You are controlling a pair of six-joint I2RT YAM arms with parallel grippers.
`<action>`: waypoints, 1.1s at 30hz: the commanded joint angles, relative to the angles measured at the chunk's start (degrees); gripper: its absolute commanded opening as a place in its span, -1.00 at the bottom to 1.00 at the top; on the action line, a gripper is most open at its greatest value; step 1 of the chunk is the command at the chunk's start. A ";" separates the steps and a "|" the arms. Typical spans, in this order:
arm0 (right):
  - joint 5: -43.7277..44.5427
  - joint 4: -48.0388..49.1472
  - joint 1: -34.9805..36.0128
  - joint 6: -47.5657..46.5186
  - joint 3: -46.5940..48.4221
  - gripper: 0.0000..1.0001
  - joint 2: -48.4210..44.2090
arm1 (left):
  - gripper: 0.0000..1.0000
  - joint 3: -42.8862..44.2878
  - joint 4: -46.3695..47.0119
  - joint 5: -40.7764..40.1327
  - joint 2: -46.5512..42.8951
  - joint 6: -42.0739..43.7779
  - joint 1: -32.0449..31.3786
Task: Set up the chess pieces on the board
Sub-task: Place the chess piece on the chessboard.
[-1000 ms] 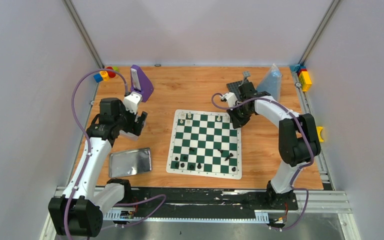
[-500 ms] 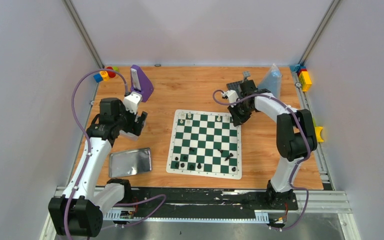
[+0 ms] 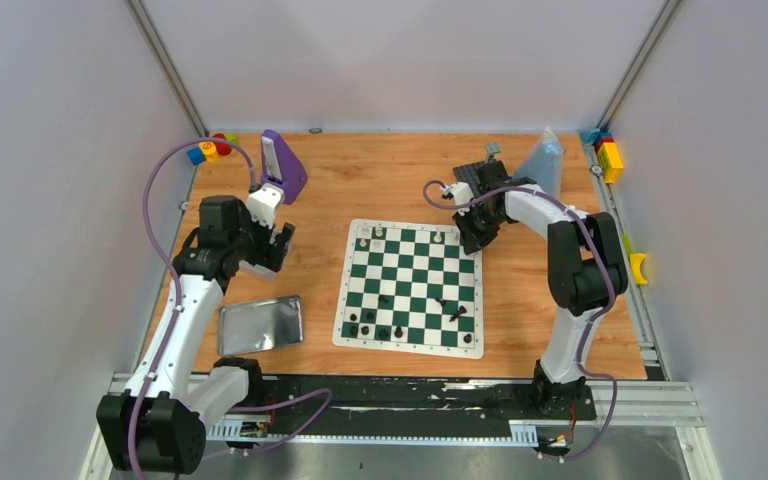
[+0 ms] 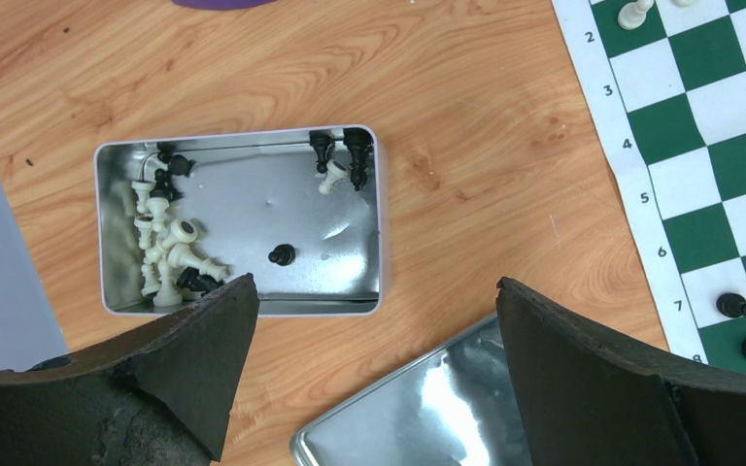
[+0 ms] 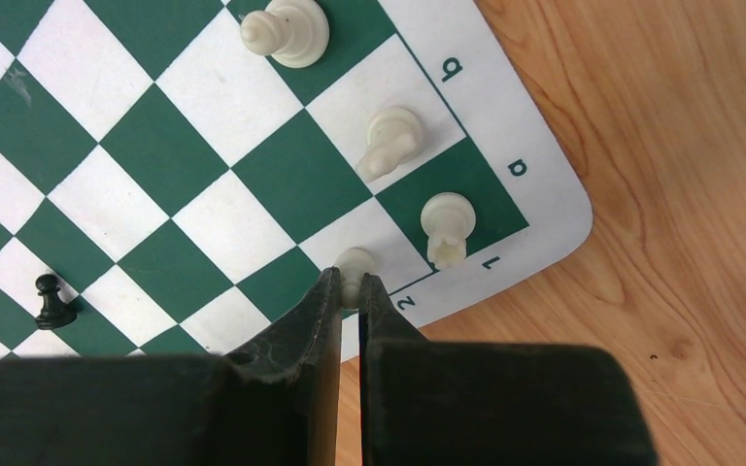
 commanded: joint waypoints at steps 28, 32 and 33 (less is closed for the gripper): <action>-7.42 0.33 3.52 1.38 -8.14 0.02 -18.01 | 1.00 -0.25 1.10 0.88 -0.50 1.14 0.58; -7.22 1.18 10.19 0.59 -14.15 0.03 -23.39 | 1.00 -0.24 1.13 0.88 -0.57 1.02 0.57; -6.10 1.43 12.18 0.58 -15.49 0.04 -24.14 | 1.00 -0.19 1.09 0.88 -0.59 1.01 0.59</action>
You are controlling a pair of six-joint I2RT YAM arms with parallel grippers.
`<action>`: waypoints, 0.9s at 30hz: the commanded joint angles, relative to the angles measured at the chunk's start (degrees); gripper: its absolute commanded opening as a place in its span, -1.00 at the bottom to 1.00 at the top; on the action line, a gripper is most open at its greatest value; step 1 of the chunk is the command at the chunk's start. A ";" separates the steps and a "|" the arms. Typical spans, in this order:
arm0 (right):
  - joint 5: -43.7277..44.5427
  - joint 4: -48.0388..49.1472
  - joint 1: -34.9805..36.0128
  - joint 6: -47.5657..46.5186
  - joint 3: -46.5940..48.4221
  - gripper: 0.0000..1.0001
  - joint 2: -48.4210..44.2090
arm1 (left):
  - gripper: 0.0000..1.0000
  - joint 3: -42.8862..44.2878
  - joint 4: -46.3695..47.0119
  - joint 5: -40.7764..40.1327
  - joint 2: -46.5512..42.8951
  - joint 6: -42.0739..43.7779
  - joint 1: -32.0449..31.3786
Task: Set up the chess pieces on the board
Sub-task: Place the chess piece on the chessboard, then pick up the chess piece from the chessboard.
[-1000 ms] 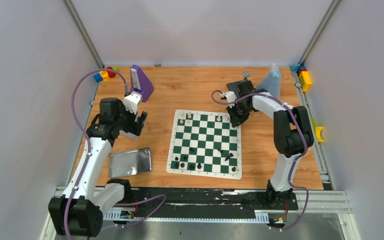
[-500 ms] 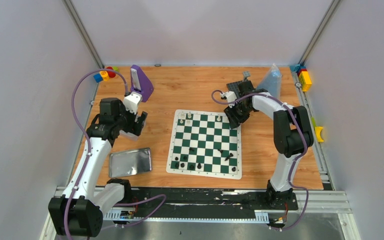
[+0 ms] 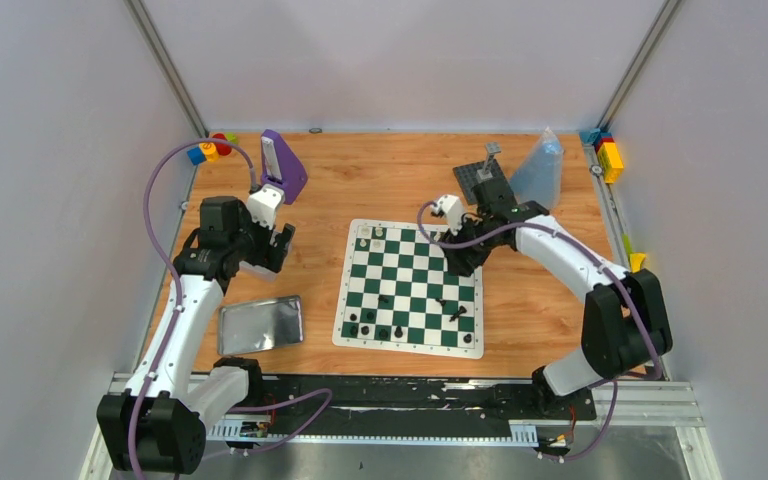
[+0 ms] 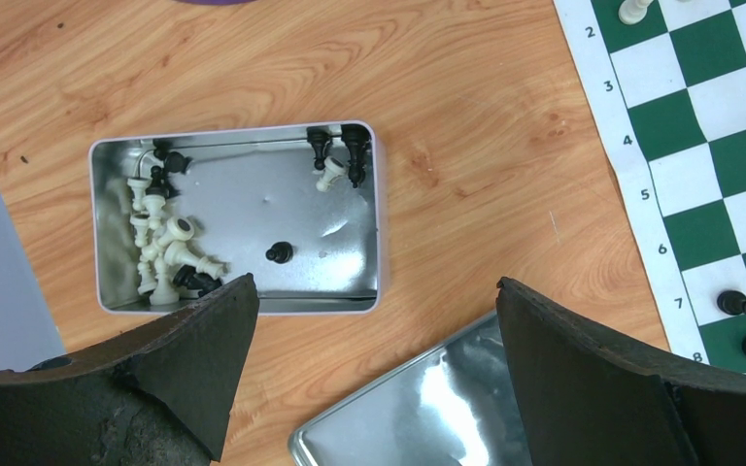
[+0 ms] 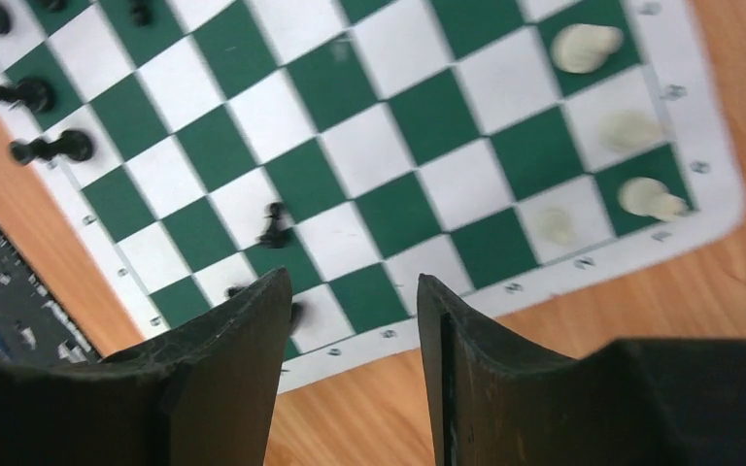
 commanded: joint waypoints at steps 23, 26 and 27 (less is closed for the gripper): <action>-0.97 9.50 26.14 1.25 -3.14 -0.06 -4.58 | 1.00 0.54 -2.36 16.41 0.76 5.90 0.58; -3.54 12.53 26.22 3.48 -2.11 -0.08 -3.61 | 1.00 -0.55 -2.06 19.66 0.06 7.55 0.57; -4.05 13.51 26.30 4.04 -1.93 -0.10 -3.10 | 1.00 -1.24 -1.49 19.98 -0.22 7.79 0.61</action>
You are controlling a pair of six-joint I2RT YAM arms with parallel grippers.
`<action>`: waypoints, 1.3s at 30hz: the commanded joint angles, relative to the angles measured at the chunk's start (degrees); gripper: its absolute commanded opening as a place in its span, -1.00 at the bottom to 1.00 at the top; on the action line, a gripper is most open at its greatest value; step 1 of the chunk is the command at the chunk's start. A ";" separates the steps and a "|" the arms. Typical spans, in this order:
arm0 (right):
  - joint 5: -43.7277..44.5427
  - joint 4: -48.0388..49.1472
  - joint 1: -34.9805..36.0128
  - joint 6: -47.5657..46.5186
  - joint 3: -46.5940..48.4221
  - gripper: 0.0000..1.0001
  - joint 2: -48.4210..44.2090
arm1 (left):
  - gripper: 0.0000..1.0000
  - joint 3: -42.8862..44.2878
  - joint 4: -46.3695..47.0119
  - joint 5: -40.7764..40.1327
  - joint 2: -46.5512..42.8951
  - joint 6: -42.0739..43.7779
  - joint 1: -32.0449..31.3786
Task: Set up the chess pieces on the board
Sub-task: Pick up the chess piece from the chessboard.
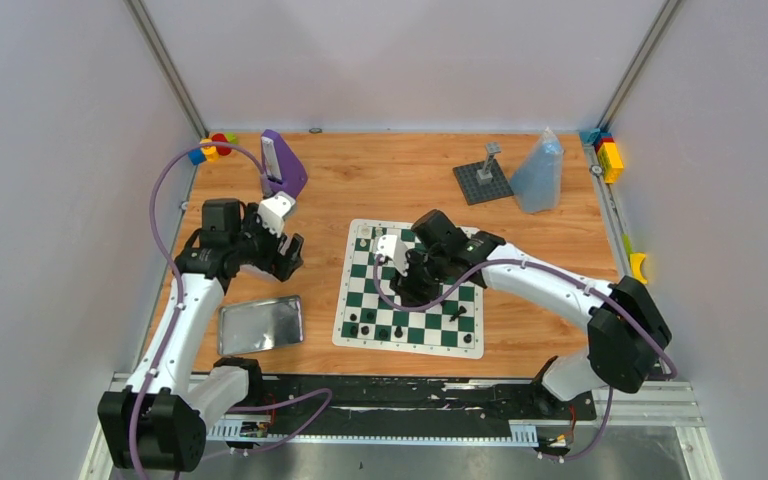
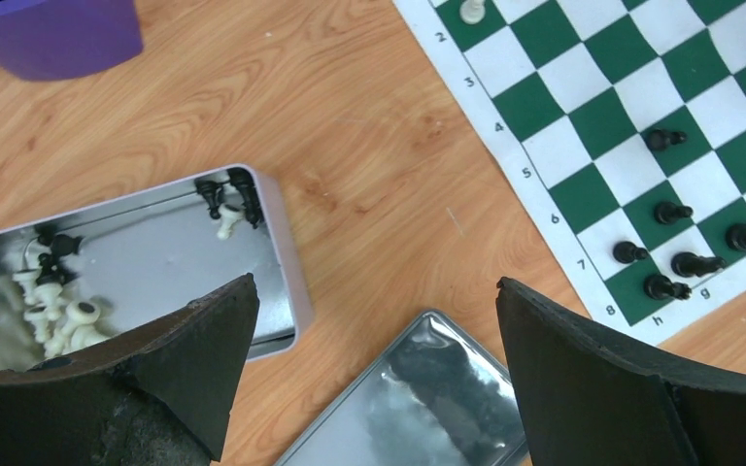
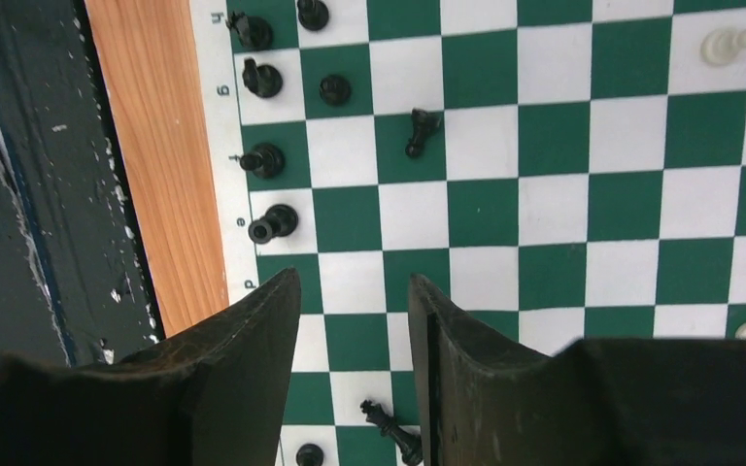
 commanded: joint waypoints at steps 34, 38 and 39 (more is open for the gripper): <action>8.05 20.29 5.54 8.13 4.02 -0.50 18.66 | 1.00 -8.01 5.45 5.55 -9.80 1.68 0.40; 8.05 20.35 5.48 8.18 4.12 -0.50 18.25 | 1.00 -8.15 5.66 5.68 -9.68 1.68 0.39; 8.10 20.32 5.50 8.25 4.15 -0.49 17.99 | 1.00 -8.13 5.70 5.70 -9.55 1.68 0.44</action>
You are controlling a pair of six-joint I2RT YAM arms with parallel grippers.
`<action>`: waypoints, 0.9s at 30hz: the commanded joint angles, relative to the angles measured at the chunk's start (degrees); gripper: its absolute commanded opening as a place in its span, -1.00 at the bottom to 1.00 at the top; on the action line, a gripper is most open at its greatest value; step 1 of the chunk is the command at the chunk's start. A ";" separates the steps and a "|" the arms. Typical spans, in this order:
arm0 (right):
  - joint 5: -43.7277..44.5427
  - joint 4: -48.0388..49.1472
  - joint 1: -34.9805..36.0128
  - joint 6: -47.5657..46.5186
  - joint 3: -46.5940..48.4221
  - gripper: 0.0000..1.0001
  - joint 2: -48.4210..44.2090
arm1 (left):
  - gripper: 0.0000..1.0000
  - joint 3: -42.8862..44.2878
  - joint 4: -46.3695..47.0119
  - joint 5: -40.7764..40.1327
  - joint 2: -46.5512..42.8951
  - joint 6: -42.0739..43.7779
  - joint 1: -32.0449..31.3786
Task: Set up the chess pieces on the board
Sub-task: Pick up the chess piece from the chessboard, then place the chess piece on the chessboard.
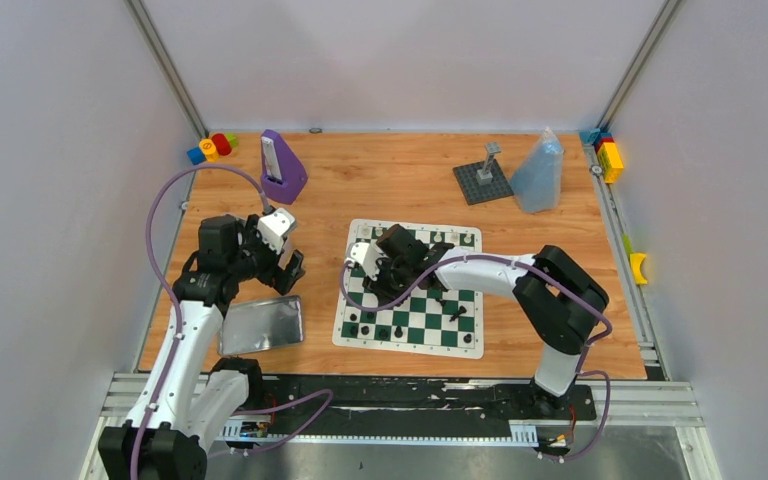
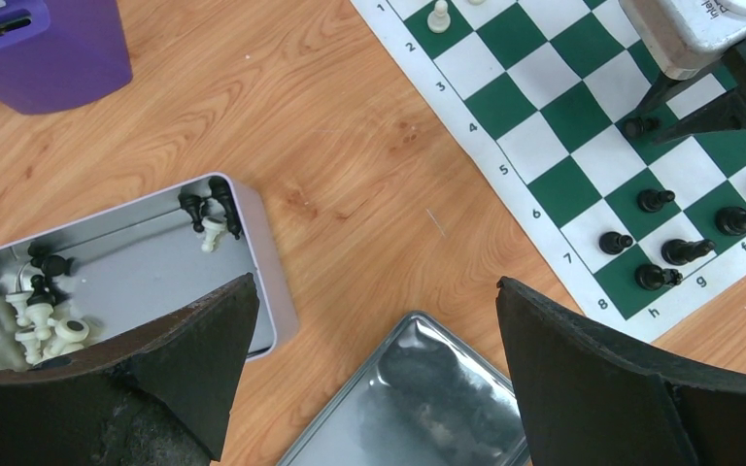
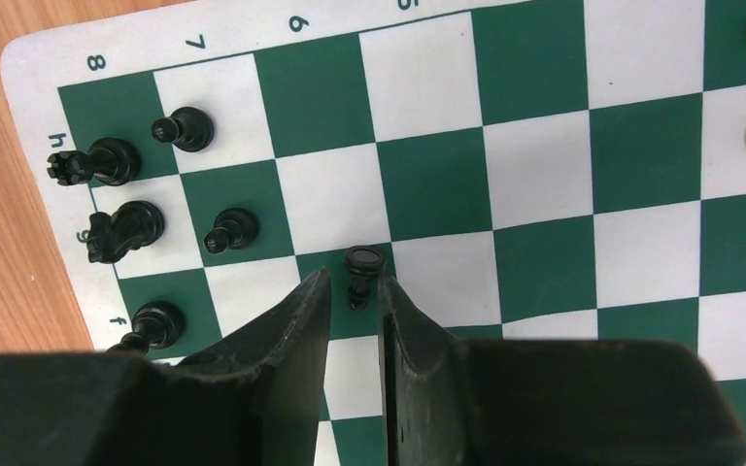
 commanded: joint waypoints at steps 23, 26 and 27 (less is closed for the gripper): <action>-9.84 -5.93 -21.74 -0.44 -4.51 -0.39 -23.35 | 0.77 13.80 -2.31 10.65 22.07 20.12 -17.69; -11.87 -6.77 -25.20 0.24 -5.13 -0.39 -25.83 | 0.69 15.66 -2.20 7.65 26.80 21.97 -23.80; -12.34 -7.09 -26.21 0.50 -5.20 -0.39 -26.28 | 0.67 16.36 -2.04 7.11 27.66 22.20 -24.94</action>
